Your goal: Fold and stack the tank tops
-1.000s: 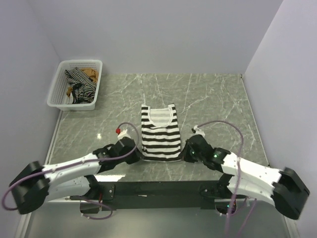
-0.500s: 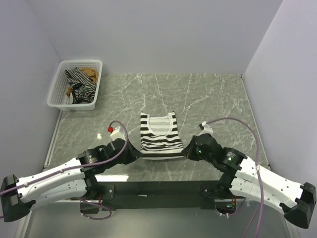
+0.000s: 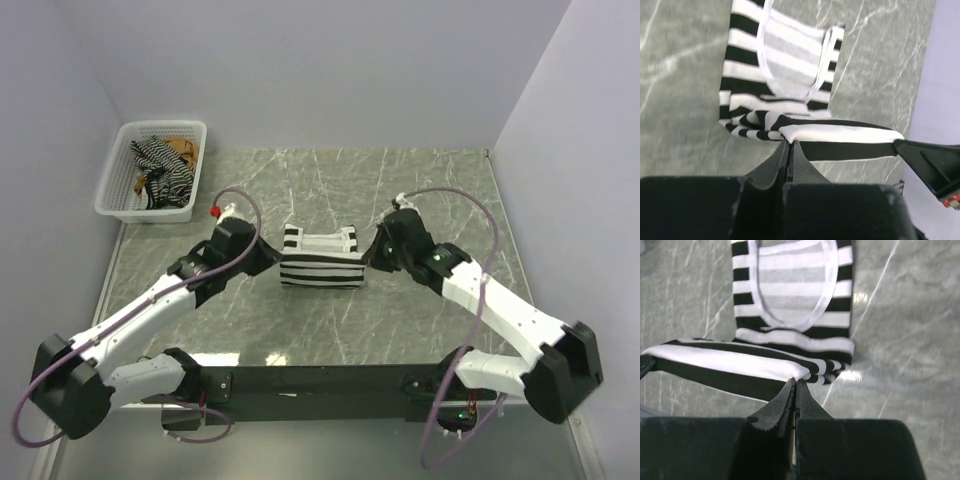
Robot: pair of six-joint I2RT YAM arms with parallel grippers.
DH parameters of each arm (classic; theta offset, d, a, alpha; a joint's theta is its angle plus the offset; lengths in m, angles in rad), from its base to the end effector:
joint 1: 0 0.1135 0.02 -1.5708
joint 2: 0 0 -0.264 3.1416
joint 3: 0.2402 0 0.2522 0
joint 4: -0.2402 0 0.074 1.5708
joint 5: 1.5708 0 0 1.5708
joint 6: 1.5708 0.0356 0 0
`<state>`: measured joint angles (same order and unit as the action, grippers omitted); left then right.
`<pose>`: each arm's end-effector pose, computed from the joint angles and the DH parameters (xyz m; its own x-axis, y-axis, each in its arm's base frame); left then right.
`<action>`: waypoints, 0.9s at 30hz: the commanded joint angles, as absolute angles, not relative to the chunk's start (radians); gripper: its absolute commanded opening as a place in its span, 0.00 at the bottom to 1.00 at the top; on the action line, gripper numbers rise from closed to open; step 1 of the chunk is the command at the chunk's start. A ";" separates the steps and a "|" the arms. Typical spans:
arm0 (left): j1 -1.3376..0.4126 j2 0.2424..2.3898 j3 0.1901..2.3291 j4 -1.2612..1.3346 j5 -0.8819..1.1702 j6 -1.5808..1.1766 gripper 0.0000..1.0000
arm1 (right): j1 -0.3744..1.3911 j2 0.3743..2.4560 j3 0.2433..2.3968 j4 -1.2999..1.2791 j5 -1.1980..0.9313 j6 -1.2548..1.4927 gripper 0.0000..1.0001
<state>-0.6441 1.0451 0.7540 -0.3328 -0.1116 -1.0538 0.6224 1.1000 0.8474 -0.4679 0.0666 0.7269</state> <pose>0.1848 -0.1338 0.2651 -0.6868 -0.5646 -0.4577 -0.1469 0.7246 -0.6734 0.1921 0.1349 0.2734 -0.7601 0.2707 -0.5907 -0.0481 0.8832 0.4666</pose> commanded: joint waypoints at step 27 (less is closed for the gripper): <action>-0.239 1.783 1.267 -0.053 0.097 -0.910 0.58 | 0.310 1.890 1.487 -0.377 -0.085 0.503 0.52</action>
<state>-0.2195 1.9121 1.2636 -0.0093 0.1669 -0.9051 0.2962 2.0048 1.5127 -0.3767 -0.1452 0.5243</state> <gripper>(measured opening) 0.589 0.516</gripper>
